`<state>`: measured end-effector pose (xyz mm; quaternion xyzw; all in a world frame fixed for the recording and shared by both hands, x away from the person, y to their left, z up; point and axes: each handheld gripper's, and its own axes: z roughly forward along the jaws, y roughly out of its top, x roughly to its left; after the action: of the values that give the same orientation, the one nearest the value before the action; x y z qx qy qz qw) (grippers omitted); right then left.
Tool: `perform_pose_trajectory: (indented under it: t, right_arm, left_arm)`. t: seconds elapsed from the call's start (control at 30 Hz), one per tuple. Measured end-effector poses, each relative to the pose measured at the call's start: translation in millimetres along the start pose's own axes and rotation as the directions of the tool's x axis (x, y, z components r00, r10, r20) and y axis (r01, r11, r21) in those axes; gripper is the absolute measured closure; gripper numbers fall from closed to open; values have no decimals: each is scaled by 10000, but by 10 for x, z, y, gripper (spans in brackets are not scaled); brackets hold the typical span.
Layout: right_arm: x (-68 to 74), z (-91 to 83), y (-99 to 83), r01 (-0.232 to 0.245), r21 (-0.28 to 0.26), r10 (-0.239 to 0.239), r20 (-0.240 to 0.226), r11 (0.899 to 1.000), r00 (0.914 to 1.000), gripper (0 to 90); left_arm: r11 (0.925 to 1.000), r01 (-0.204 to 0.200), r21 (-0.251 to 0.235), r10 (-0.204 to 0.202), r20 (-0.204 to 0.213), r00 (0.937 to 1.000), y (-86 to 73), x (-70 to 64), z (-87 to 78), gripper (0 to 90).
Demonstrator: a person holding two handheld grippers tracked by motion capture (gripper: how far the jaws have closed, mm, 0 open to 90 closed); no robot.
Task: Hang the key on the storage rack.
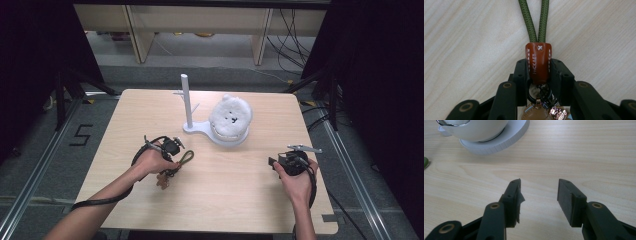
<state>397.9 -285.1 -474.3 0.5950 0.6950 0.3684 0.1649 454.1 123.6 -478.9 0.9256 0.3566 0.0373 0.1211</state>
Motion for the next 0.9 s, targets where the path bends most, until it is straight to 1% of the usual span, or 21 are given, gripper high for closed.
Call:
perform_pose_trajectory:
  t: [0.07,0.1,0.13,0.23,0.27,0.33,0.37,0.4,0.43,0.5,0.53,0.57,0.6,0.63,0.7,0.77,0.8,0.83,0.87,0.9]
  right_arm:
    - [0,2,-1,21,-12,-21,37,10000,10000,547]
    - [4,-4,0,16,34,-17,133,10000,9999,546]
    - [0,4,-4,21,-38,-21,44,10000,10000,546]
    - [-1,9,-7,11,-55,-11,63,10000,10000,545]
    - [9,1,-8,-101,40,100,101,9999,9999,543]
    - [9,5,-10,-90,26,89,119,10000,9999,543]
    - [8,5,-11,-65,33,65,129,10000,9999,543]
    - [3,12,-13,-63,-41,63,-19,10000,10000,543]
    - [2,10,-14,-59,-29,59,-74,10000,10000,543]
    - [2,11,-15,-58,-25,58,-70,10000,10000,543]
    - [2,12,-16,-60,6,60,-48,10000,10000,543]
    - [1,13,-16,-48,14,48,-32,10000,10000,543]
    - [1,13,-16,-48,14,48,-32,10000,10000,543]
    - [1,12,-17,-54,15,54,-35,10000,10000,543]
    - [5,12,-17,-101,-3,101,-57,9999,9999,543]
    - [5,18,-18,-86,-86,85,-23,9999,10000,543]
    - [-2,6,-21,21,65,-21,56,10000,10000,543]
    - [7,1,-20,-49,97,48,114,9999,9999,543]
    - [-8,12,-23,87,12,-87,20,10000,10000,543]
    - [-3,10,-23,28,50,-28,19,10000,10000,542]
  left_arm:
    - [10000,48,-69,-47,18,10000,-11,-2,-6,675]
    - [10000,48,-69,-47,18,10000,-11,-2,-6,675]
    - [9999,4,-112,-4,52,10000,-21,4,-28,676]
    - [9997,60,-217,-58,105,9999,-30,4,-55,676]
    - [9994,97,-340,-93,125,9999,-35,5,-80,676]
    - [9992,29,-403,-25,93,10000,-42,13,-102,676]
    - [9990,56,-442,-51,96,9999,-47,14,-110,676]
    - [9985,71,-542,-67,79,9999,-52,15,-115,676]
    - [9985,47,-554,-43,81,10000,-57,20,-122,676]
    - [9979,89,-646,-84,90,9999,-65,20,-128,677]
    - [9978,40,-665,-33,100,9999,-71,29,-133,677]
    - [9963,101,-856,-92,102,9999,-88,32,-137,676]
    - [9963,101,-856,-92,102,9999,-88,32,-137,676]
    - [9948,167,-1007,-154,146,9998,-108,42,-145,676]
    - [9945,144,-1036,-127,171,9998,-121,52,-151,676]
    - [9925,190,-1210,-172,163,9997,-145,66,-167,676]
    - [9914,171,-1295,-151,165,9997,-156,78,-177,676]
    - [9895,129,-1437,-115,106,9999,-171,90,-191,676]
    - [9831,443,-1777,-419,173,9990,-180,76,-183,676]
    - [9819,358,-1861,-345,105,9994,-191,87,-199,676]
